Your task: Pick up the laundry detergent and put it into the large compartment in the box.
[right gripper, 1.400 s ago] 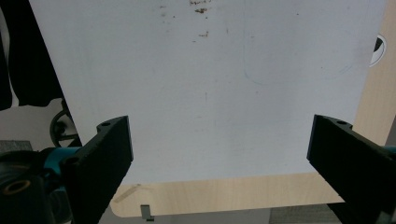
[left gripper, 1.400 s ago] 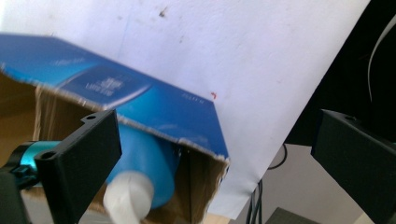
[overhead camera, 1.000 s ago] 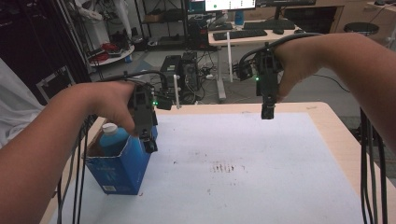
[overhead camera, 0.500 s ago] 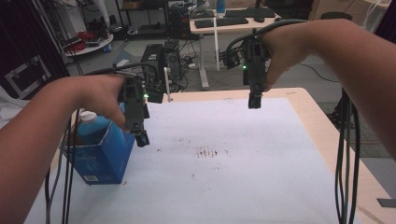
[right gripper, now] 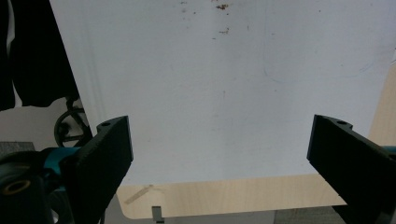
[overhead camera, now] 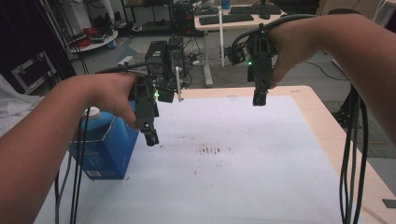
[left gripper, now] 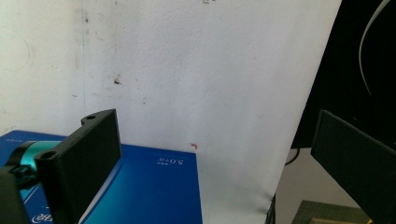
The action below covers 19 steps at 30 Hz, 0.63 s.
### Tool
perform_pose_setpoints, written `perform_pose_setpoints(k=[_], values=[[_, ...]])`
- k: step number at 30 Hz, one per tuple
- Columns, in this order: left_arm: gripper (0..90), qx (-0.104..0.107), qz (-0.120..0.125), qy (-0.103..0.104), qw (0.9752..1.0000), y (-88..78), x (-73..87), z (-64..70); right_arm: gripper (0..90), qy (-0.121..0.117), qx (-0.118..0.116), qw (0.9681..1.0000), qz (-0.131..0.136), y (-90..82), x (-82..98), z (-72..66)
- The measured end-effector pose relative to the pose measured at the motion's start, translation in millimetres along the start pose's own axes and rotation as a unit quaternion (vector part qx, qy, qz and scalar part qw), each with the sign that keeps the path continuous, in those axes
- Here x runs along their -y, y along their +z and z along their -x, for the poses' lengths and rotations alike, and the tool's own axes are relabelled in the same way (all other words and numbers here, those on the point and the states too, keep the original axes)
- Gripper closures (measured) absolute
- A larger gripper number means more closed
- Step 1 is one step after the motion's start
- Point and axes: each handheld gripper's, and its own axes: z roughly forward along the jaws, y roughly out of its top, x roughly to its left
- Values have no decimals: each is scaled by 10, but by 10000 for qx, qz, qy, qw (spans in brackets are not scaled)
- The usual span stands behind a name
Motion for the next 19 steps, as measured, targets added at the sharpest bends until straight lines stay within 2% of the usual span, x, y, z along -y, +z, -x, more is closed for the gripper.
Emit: perform_pose_setpoints(k=[17, 19], values=[[17, -23, 17, -60, 10000, -6, 57, -31, 60, -12, -24, 10000, -37, 14, -26, 5], [17, 8, 6, -84, 10000, -5, 53, -37, 60, 45, -30, 10000, -50, 17, -33, 0]])
